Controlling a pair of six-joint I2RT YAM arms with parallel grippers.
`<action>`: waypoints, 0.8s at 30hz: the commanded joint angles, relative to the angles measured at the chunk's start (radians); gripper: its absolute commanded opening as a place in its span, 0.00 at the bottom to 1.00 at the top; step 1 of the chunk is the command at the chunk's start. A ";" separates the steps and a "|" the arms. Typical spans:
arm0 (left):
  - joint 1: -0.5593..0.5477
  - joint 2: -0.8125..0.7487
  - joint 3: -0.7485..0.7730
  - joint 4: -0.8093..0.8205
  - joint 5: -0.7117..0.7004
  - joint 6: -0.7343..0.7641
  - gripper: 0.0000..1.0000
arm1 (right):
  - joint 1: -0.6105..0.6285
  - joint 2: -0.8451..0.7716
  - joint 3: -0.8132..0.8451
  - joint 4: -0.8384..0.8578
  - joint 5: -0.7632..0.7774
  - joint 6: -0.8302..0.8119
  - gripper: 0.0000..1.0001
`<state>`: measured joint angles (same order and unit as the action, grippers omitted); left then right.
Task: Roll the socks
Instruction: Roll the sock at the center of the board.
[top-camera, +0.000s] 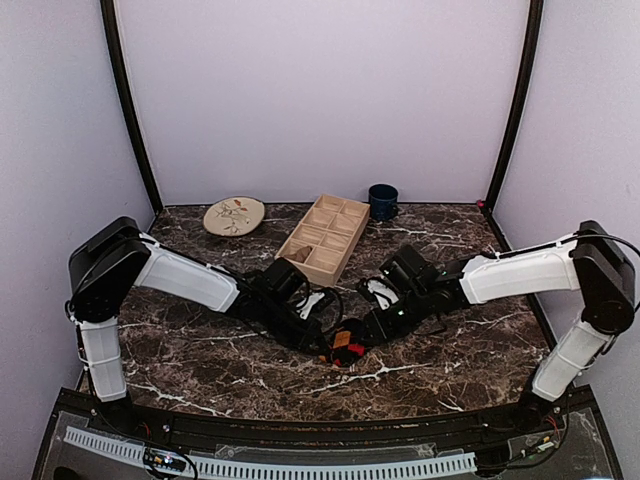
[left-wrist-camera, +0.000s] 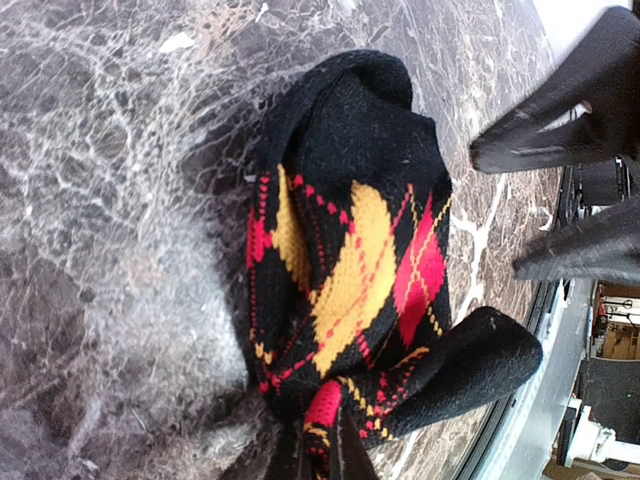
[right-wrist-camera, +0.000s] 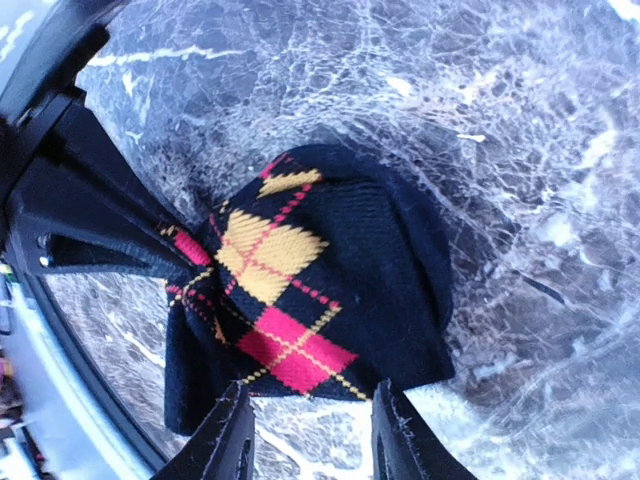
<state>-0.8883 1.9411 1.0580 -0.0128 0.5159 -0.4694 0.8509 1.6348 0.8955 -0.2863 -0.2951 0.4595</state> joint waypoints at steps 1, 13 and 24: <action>0.003 0.043 0.001 -0.119 -0.049 0.027 0.00 | 0.081 -0.060 0.024 -0.059 0.231 -0.066 0.39; 0.002 0.066 0.018 -0.132 -0.026 0.034 0.00 | 0.298 -0.099 0.086 -0.132 0.594 -0.131 0.39; 0.001 0.086 0.025 -0.148 -0.004 0.049 0.00 | 0.402 -0.067 0.083 -0.137 0.704 -0.145 0.39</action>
<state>-0.8845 1.9659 1.0935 -0.0540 0.5549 -0.4480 1.2182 1.5597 0.9649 -0.4194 0.3370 0.3264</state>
